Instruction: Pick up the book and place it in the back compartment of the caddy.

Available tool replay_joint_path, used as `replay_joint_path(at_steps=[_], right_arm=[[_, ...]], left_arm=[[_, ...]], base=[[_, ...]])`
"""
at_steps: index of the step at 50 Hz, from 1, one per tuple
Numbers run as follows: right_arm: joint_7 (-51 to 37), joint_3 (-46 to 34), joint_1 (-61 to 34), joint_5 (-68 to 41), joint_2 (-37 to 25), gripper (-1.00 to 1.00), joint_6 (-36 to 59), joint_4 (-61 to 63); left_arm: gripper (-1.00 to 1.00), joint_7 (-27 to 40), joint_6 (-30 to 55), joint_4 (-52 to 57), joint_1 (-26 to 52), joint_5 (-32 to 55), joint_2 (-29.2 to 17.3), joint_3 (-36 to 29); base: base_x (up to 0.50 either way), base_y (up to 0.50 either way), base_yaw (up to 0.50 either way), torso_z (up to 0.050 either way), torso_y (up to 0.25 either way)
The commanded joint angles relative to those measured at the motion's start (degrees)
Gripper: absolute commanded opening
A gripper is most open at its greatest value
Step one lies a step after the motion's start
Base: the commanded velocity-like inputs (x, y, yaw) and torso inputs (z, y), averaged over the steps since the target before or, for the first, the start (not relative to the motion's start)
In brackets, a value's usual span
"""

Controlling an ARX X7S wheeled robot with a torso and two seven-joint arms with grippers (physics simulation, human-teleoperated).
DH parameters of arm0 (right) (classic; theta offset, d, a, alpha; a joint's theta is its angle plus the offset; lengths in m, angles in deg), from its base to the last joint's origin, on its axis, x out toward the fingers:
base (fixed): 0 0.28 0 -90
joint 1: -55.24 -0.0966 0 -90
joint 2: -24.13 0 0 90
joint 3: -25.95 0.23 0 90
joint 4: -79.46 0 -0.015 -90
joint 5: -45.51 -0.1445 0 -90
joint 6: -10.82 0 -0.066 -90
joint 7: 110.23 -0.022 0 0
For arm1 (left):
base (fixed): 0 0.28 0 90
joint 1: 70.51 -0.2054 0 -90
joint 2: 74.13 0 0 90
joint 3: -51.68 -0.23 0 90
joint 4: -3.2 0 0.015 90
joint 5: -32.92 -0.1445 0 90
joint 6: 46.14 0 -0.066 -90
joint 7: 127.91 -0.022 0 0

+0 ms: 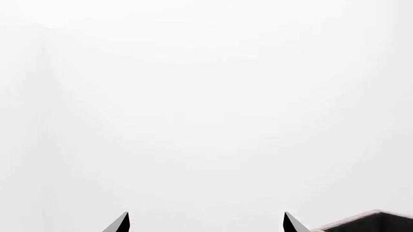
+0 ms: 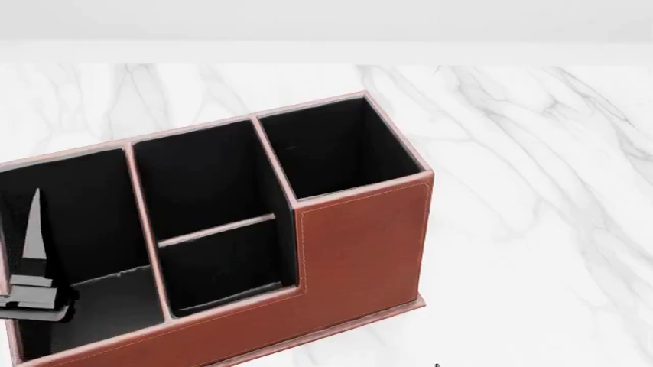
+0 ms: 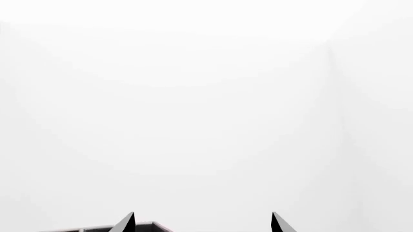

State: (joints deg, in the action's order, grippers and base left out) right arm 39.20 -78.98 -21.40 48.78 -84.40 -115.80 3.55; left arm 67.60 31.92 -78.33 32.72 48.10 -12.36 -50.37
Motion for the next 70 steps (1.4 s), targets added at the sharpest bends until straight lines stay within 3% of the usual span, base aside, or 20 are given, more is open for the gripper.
replay_joint_path(at_steps=[1,11,38,49,70], right_arm=[[-0.2,-0.2,-0.1,-0.2,-0.2,1.00,0.1,-0.1],[-0.2,-0.5,-0.6,-0.4,-0.2,1.00,0.5,-0.4],[-0.4,-1.1,-1.0,-0.8,-0.6,1.00,0.3,-0.8],[-0.5,-1.3,-1.4,-0.9,-0.7,1.00,0.6,-1.2],[-0.7,-1.9,-1.9,-0.8,-0.7,1.00,0.7,-2.0]], left_arm=[[1.00,-3.5,4.6,-3.6,5.6,1.5,-1.0,-1.9],[1.00,-13.5,6.5,-6.6,9.1,11.5,-1.8,-3.1],[1.00,-35.3,10.0,-10.4,10.9,24.0,-4.6,-8.6],[1.00,-41.5,11.0,-10.1,10.2,26.7,-5.6,-10.7],[1.00,-46.5,13.9,-10.1,10.5,24.9,-6.7,-15.7]], base=[[0.00,0.00,0.00,0.000,0.000],[0.00,0.00,0.00,0.000,0.000],[0.00,0.00,0.00,0.000,0.000],[0.00,0.00,0.00,0.000,0.000],[0.00,0.00,0.00,0.000,0.000]])
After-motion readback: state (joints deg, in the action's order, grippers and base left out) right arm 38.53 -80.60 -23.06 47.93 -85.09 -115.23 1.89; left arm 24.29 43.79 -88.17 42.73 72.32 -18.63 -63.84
